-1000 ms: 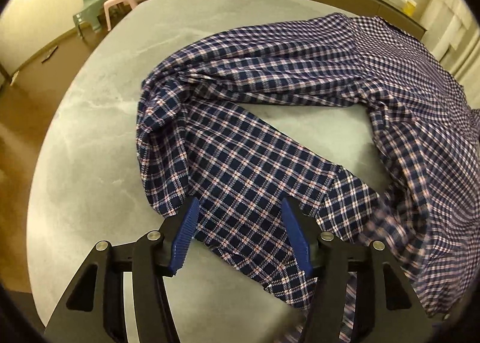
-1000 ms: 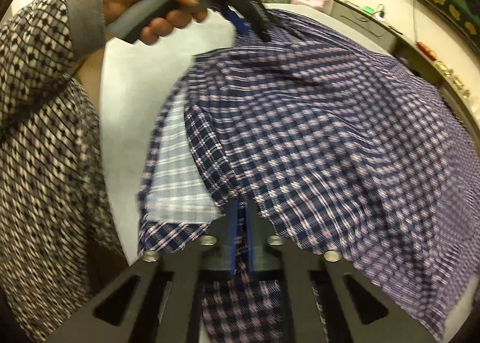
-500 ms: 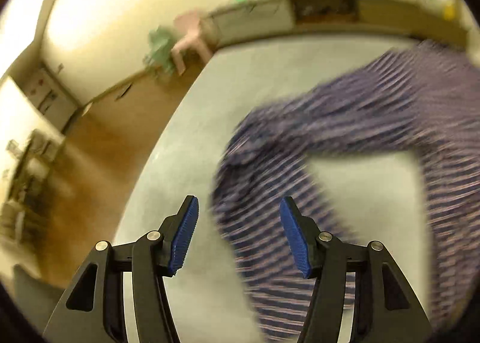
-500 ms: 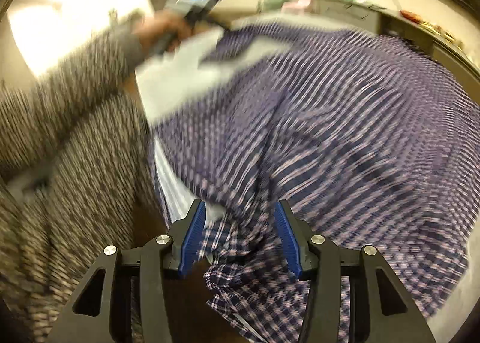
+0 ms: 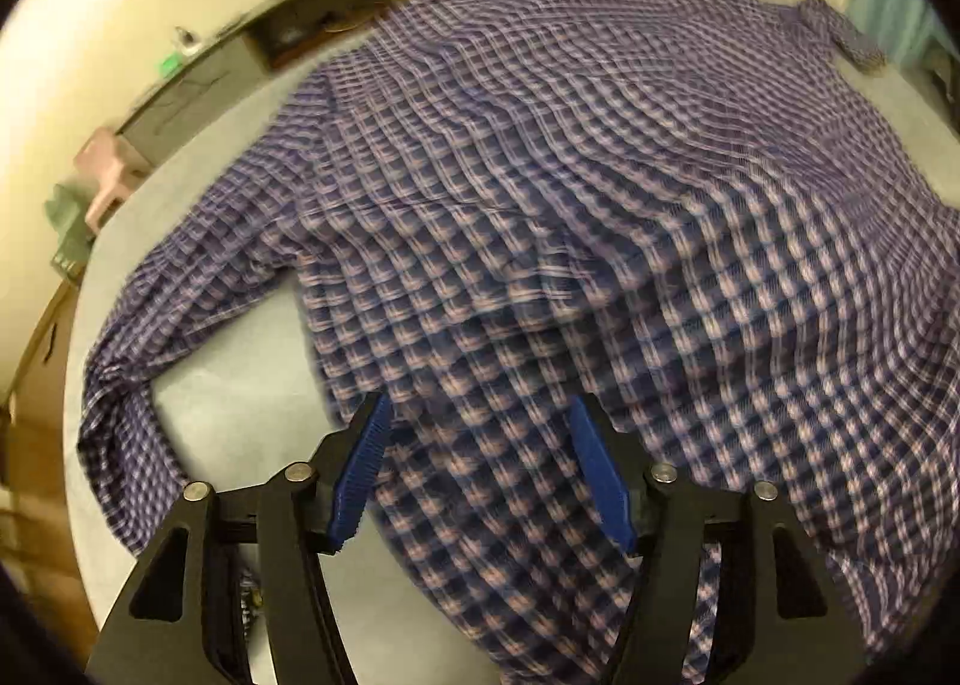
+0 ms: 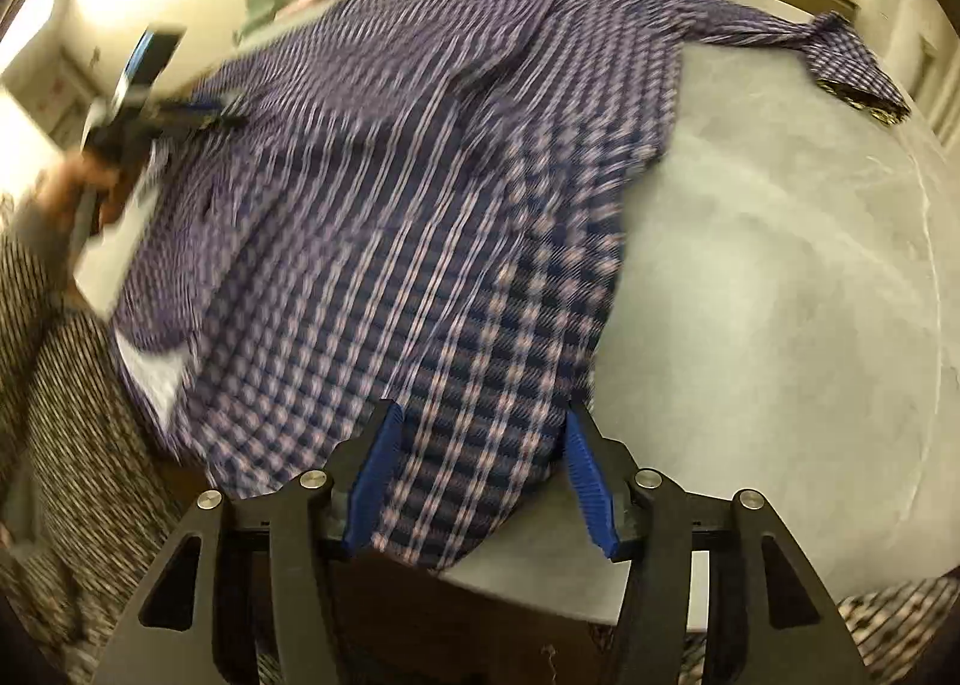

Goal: Fold clothes

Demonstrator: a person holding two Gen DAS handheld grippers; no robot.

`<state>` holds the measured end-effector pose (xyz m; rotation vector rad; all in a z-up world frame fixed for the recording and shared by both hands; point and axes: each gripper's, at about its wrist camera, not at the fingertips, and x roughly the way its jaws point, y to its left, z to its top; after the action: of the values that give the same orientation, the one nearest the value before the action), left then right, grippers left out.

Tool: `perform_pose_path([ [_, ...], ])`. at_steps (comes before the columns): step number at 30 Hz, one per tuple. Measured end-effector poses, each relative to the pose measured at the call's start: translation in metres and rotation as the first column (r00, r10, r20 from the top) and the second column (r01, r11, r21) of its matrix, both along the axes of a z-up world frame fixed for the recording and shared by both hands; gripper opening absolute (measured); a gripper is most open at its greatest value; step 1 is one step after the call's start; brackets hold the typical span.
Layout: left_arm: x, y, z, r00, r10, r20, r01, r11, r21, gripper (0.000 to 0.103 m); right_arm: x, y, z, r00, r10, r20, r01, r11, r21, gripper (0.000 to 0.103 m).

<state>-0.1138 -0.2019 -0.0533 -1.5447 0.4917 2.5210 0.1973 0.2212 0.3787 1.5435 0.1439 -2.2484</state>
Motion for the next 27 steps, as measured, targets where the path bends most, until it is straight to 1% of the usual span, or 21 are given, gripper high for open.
perform_pose_path([
  [1, 0.001, -0.007, 0.001, 0.999, 0.047, -0.017, -0.048, 0.998, -0.045, 0.067, 0.003, -0.004, -0.001, 1.000, 0.017, -0.014, -0.017, 0.999, 0.035, 0.041],
  [2, 0.002, -0.014, 0.002, 0.995, 0.092, -0.037, -0.095, 0.992, -0.089, 0.067, 0.004, -0.004, 0.002, 1.000, 0.017, -0.019, -0.016, 0.999, 0.052, 0.004],
  [4, 0.012, -0.018, 0.008, 0.991, 0.100, -0.085, -0.113, 0.980, -0.163, 0.065, 0.006, -0.004, 0.008, 1.000, -0.001, -0.029, 0.003, 0.999, 0.052, 0.005],
  [5, 0.017, -0.015, 0.015, 0.989, 0.090, -0.114, -0.108, 0.980, -0.164, 0.065, 0.007, -0.003, 0.013, 0.999, -0.013, -0.047, 0.015, 0.999, 0.047, 0.005],
  [7, 0.041, -0.007, 0.037, 0.980, 0.070, -0.187, -0.092, 0.989, -0.116, 0.065, 0.013, 0.011, 0.037, 0.994, -0.062, -0.091, 0.062, 0.998, -0.007, 0.005],
  [9, 0.069, 0.001, 0.056, 0.969, 0.061, -0.240, -0.080, 0.994, -0.069, 0.065, 0.017, 0.026, 0.062, 0.982, -0.124, -0.143, 0.120, 0.992, -0.033, 0.005],
  [10, 0.083, 0.010, 0.065, 0.965, 0.033, -0.259, -0.045, 0.998, -0.043, 0.065, 0.019, 0.033, 0.071, 0.976, -0.154, -0.156, 0.148, 0.988, -0.054, 0.005],
  [12, 0.112, 0.027, 0.082, 0.954, -0.025, -0.300, 0.028, 1.000, 0.007, 0.065, 0.015, 0.042, 0.076, 0.966, -0.204, -0.156, 0.191, 0.977, -0.094, 0.005],
  [13, 0.122, 0.040, 0.086, 0.947, -0.079, -0.312, 0.094, 0.995, 0.031, 0.065, 0.016, 0.043, 0.073, 0.965, -0.218, -0.144, 0.206, 0.974, -0.097, 0.005],
  [14, 0.140, 0.054, 0.088, 0.936, -0.144, -0.321, 0.170, 0.984, 0.053, 0.065, 0.018, 0.043, 0.066, 0.964, -0.231, -0.130, 0.221, 0.971, -0.085, 0.007],
  [15, 0.160, 0.070, 0.088, 0.917, -0.225, -0.329, 0.258, 0.964, 0.061, 0.065, 0.020, 0.042, 0.060, 0.963, -0.243, -0.120, 0.236, 0.969, -0.067, 0.009],
  [16, 0.180, 0.086, 0.088, 0.891, -0.303, -0.337, 0.344, 0.937, 0.067, 0.065, 0.024, 0.040, 0.060, 0.960, -0.249, -0.130, 0.248, 0.968, -0.024, 0.019],
  [17, 0.198, 0.098, 0.086, 0.859, -0.381, -0.342, 0.423, 0.905, 0.056, 0.065, 0.031, 0.036, 0.062, 0.954, -0.246, -0.172, 0.256, 0.966, 0.035, 0.034],
  [18, 0.220, 0.112, 0.081, 0.817, -0.467, -0.340, 0.506, 0.862, 0.032, 0.065, 0.038, 0.031, 0.070, 0.948, -0.229, -0.220, 0.248, 0.967, 0.065, 0.040],
  [19, 0.241, 0.126, 0.076, 0.767, -0.547, -0.335, 0.584, 0.812, 0.009, 0.066, 0.041, 0.023, 0.075, 0.948, -0.194, -0.251, 0.217, 0.974, 0.068, 0.045],
  [20, 0.256, 0.135, 0.069, 0.730, -0.606, -0.317, 0.634, 0.773, -0.018, 0.066, 0.050, 0.014, 0.084, 0.952, -0.141, -0.272, 0.162, 0.985, 0.058, 0.050],
  [22, 0.286, 0.154, 0.055, 0.646, -0.713, -0.273, 0.726, 0.684, -0.069, 0.067, 0.064, 0.001, 0.091, 0.956, -0.060, -0.287, 0.077, 0.996, 0.048, 0.057],
  [23, 0.293, 0.160, 0.047, 0.627, -0.740, -0.245, 0.745, 0.661, -0.088, 0.068, 0.071, -0.004, 0.093, 0.956, -0.024, -0.293, 0.039, 0.998, 0.046, 0.058],
  [24, 0.297, 0.166, 0.039, 0.617, -0.756, -0.219, 0.753, 0.648, -0.114, 0.068, 0.078, -0.006, 0.089, 0.956, 0.001, -0.293, 0.012, 0.999, 0.043, 0.058],
  [25, 0.298, 0.169, 0.033, 0.623, -0.757, -0.200, 0.747, 0.651, -0.137, 0.068, 0.077, -0.013, 0.080, 0.958, 0.012, -0.285, -0.002, 0.999, 0.037, 0.058],
  [27, 0.291, 0.172, 0.025, 0.651, -0.738, -0.179, 0.718, 0.675, -0.172, 0.068, 0.079, -0.017, 0.065, 0.966, 0.014, -0.259, -0.009, 1.000, 0.019, 0.058],
])
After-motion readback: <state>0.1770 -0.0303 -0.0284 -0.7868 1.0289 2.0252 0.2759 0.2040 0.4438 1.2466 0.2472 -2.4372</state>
